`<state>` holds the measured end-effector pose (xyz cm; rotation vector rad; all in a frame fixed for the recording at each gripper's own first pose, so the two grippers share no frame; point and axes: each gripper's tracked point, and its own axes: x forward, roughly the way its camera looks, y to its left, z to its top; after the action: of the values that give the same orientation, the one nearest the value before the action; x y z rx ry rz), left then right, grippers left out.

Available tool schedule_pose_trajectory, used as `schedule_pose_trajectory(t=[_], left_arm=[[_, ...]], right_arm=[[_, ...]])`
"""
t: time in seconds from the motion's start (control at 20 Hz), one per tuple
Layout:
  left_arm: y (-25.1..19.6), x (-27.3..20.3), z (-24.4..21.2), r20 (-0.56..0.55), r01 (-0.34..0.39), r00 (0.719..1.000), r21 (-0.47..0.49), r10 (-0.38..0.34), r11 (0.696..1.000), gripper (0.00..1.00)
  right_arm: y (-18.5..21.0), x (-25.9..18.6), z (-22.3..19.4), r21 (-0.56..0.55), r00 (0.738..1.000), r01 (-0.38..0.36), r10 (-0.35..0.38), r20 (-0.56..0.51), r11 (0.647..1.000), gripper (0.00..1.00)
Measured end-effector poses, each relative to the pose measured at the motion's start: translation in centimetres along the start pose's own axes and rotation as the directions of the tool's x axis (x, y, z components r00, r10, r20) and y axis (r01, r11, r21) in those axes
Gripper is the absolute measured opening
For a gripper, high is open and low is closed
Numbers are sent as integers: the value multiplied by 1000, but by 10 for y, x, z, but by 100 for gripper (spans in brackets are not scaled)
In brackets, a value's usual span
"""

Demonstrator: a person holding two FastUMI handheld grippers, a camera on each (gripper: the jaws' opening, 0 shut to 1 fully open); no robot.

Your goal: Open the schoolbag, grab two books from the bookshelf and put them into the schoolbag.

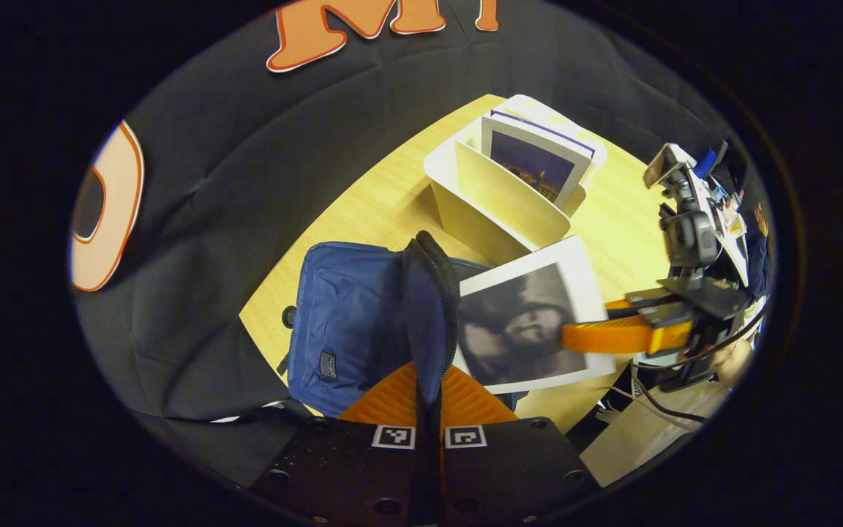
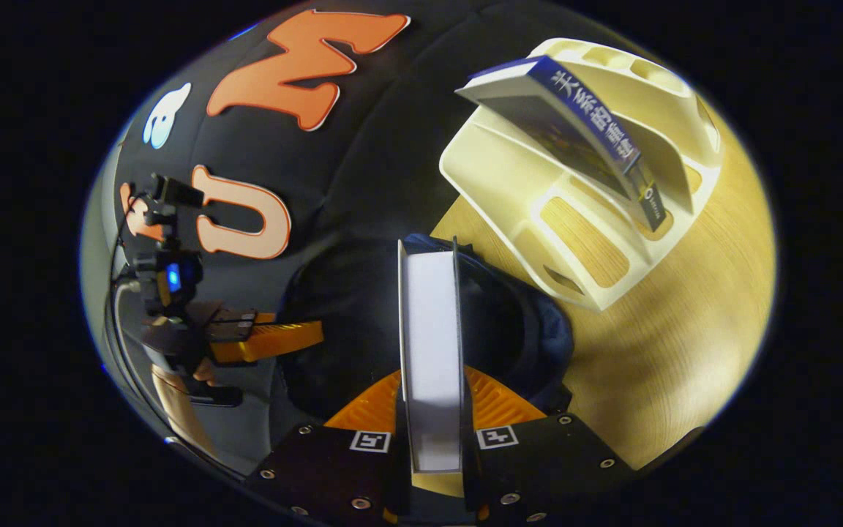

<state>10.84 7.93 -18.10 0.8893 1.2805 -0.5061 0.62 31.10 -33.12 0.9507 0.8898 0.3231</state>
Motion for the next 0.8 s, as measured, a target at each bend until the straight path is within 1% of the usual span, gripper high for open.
schedule_pose_trajectory(t=[0.05,0.15,0.25,0.3,0.35,0.4,0.5,0.55,0.6,0.65,0.7,0.75,0.8], left_arm=[[-1,0,-4,-3,4,1000,4,-4,1000,1],[-4,2,-5,-7,14,1000,18,-14,1000,1],[-13,2,-1,-4,42,999,8,-42,999,0],[-14,2,3,0,37,999,17,-37,999,1],[-11,3,2,0,23,1000,27,-23,999,1],[-9,3,2,-6,19,1000,27,-19,999,1],[-2,5,2,-17,9,1000,27,-8,1000,1],[0,5,-1,-18,14,1000,19,-14,1000,1],[1,7,-4,-19,23,1000,10,-23,1000,1],[4,10,-5,-17,30,999,0,-30,1000,1],[6,11,-4,-14,33,999,-8,-33,999,1],[8,12,-4,-11,37,999,-19,-38,999,1],[10,12,-2,-8,38,999,-28,-39,999,1]], right_arm=[[0,17,-3,9,1000,18,-18,-4,1000,28],[0,46,-5,-7,998,61,-61,12,998,28],[5,70,-9,11,998,70,-70,3,997,28],[8,78,-12,25,998,67,-67,-5,997,39],[9,87,-12,31,998,67,-66,-13,997,29],[11,96,-12,38,997,77,-75,-31,996,30],[1,95,-14,5,990,134,-134,-46,991,36],[0,96,-14,-9,990,137,-137,-41,991,44],[0,95,-15,-12,989,140,-141,-52,990,34],[0,93,-15,-12,988,139,-140,-63,990,51],[1,90,-15,-14,989,129,-130,-69,992,75],[-1,83,-17,-22,987,136,-137,-78,990,88],[-4,78,-17,-35,986,142,-145,-85,989,93]])
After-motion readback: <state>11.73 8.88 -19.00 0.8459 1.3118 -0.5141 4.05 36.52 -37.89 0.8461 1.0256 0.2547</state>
